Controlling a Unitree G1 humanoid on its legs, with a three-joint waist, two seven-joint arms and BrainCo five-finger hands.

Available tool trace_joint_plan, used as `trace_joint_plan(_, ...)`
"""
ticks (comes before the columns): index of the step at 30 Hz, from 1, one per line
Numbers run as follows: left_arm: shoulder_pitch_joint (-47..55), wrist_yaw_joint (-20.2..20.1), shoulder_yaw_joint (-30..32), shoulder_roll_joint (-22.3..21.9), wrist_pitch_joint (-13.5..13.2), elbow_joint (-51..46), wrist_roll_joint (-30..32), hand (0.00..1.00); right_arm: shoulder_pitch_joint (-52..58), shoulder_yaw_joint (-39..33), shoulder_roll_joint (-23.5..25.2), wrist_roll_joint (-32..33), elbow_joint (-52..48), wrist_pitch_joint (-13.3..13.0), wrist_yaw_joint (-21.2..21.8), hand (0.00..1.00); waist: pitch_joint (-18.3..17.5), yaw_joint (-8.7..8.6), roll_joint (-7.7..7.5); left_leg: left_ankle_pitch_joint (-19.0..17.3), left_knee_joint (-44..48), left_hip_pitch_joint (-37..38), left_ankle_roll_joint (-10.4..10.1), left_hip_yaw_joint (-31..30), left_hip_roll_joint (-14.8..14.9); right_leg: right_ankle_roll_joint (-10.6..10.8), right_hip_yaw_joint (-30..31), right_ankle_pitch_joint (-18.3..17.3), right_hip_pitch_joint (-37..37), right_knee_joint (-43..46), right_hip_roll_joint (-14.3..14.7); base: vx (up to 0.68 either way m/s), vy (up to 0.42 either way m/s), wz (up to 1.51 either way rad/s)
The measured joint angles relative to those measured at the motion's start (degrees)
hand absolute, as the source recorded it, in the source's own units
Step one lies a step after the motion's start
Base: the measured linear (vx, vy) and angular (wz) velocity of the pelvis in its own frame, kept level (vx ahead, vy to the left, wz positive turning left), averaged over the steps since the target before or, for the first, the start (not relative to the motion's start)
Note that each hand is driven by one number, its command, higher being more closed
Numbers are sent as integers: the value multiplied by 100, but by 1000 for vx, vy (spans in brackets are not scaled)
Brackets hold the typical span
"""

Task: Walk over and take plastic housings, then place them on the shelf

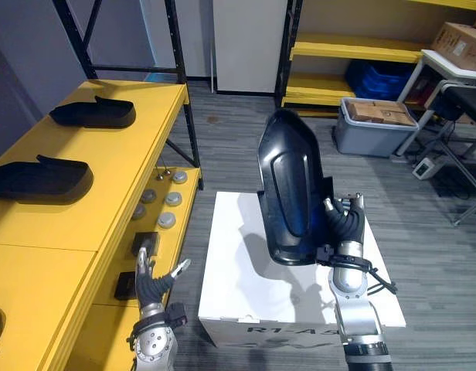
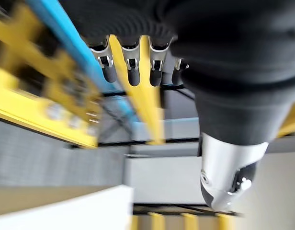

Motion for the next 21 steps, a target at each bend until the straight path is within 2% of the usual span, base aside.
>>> trace_joint_plan(3, -192, -16, -453, 162, -139, -328, -164, 0, -166, 217, -5, -14, -81, -16, -5, 100, -3, -17, 4, 0, 18, 14, 0, 7, 3, -1, 7, 2, 8, 7, 2, 0, 0, 0)
trace_joint_plan(7, -469, -235, -1069, 340, -231, -438, -592, 0, -392, 573, -7, -53, -88, -70, 17, 100, -8, -24, 12, 0, 36, 48, 0, 68, 5, -4, 41, 5, 13, 28, 1, 0, 6, -3)
trace_joint_plan(16, -996, -538, -1755, 468, -229, -104, -1062, 0, -580, 1140, -16, -59, -92, -210, 245, 100, -21, -146, 26, 0, 47, 62, 2, 134, 5, -18, 81, 32, 7, 27, 2, -1, 7, -3)
trace_joint_plan(21, -1245, -550, -1983, 489, -213, 252, -1159, 0, -578, 1281, -72, -8, -116, -296, 348, 100, -49, -163, 67, -8, 48, 54, 15, 217, 14, -25, 182, 74, -19, -13, 19, -1, 13, -9)
